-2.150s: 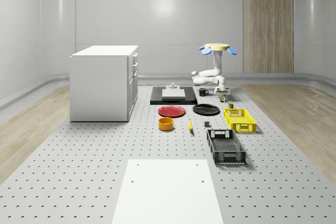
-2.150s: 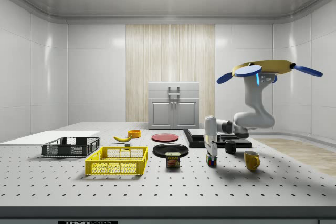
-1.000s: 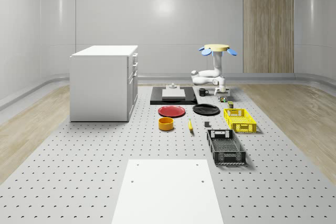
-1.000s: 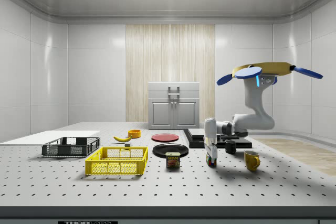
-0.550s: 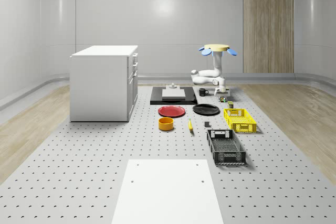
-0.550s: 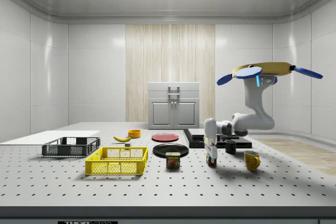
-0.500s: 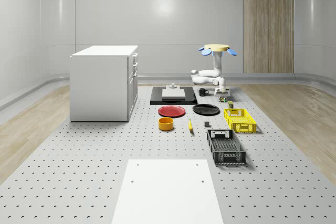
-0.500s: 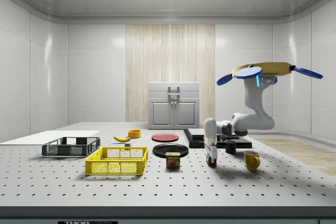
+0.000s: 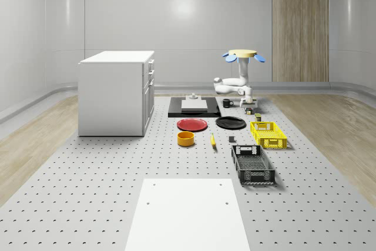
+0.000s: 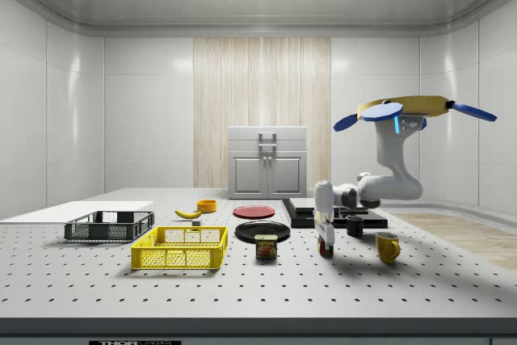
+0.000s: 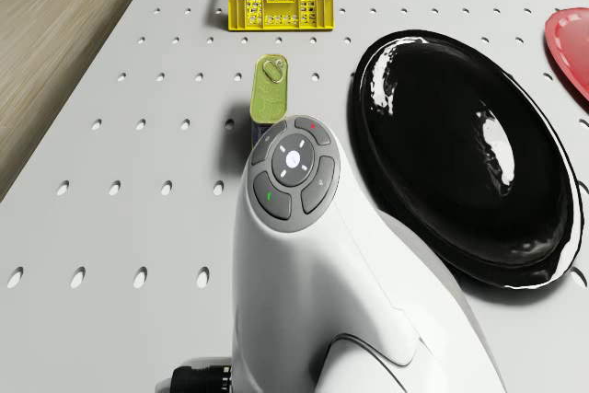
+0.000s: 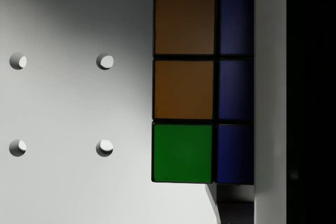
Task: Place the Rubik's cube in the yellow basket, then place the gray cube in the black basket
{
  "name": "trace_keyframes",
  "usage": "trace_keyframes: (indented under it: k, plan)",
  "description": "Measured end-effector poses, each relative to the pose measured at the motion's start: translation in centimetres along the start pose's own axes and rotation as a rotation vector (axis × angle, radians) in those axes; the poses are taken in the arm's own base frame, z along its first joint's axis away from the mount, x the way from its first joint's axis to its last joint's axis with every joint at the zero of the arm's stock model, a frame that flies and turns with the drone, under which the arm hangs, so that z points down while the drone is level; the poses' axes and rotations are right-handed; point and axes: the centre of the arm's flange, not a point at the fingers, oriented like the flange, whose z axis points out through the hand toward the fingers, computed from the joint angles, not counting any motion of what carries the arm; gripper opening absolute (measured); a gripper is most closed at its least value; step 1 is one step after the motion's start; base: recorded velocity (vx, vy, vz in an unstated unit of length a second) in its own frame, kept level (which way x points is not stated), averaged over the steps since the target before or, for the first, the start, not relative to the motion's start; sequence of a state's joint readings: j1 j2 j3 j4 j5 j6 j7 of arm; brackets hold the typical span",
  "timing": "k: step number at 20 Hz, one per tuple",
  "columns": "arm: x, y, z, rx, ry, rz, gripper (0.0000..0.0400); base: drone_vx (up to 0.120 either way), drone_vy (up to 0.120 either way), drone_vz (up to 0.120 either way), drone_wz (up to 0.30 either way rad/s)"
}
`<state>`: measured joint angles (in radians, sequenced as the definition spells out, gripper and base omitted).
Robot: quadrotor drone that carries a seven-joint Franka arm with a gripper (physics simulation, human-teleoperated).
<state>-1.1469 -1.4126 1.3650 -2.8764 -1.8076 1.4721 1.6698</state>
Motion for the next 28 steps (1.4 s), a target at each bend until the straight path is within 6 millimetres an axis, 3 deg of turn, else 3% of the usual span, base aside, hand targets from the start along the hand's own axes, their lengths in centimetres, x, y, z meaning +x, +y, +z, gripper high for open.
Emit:
trace_keyframes:
  k: [9,18,28]
  plan:
    - [0.0,0.0,-2.8,0.002,-0.003,0.001,0.0322,0.000,0.000,0.120,0.000]
    - [0.0,0.0,-3.4,0.002,-0.004,0.002,0.0321,0.120,0.000,0.116,0.000]
    - [0.0,0.0,-3.5,0.002,-0.004,0.002,0.0321,0.120,0.104,0.000,0.000]
